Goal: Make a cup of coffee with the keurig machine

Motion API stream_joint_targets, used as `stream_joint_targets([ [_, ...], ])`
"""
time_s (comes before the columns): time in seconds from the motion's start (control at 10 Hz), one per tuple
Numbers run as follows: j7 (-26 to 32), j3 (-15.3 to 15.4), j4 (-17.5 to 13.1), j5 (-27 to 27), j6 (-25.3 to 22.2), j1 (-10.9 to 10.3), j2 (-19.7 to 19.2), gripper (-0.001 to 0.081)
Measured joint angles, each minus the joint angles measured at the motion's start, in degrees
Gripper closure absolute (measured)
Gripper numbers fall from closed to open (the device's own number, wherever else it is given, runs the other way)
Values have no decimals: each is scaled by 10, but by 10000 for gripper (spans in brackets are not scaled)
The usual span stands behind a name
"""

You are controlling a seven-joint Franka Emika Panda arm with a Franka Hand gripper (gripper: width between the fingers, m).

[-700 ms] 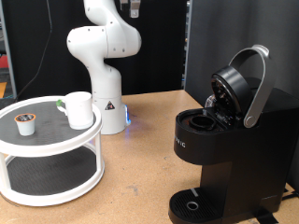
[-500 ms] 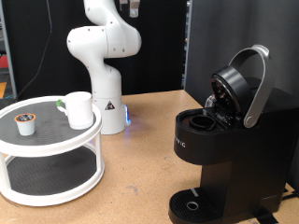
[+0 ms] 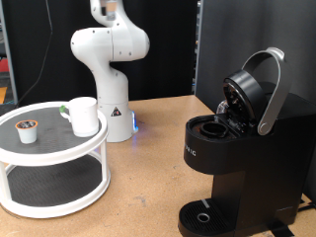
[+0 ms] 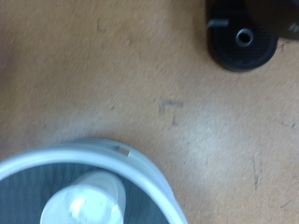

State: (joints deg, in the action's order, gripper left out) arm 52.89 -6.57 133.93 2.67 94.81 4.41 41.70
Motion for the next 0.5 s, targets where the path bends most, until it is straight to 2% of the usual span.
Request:
stream_joint_targets([
  [0.2, 47, -24, -18, 15, -12, 3, -21, 1],
  [0.5, 51, -33, -13, 15, 1, 5, -21, 1],
])
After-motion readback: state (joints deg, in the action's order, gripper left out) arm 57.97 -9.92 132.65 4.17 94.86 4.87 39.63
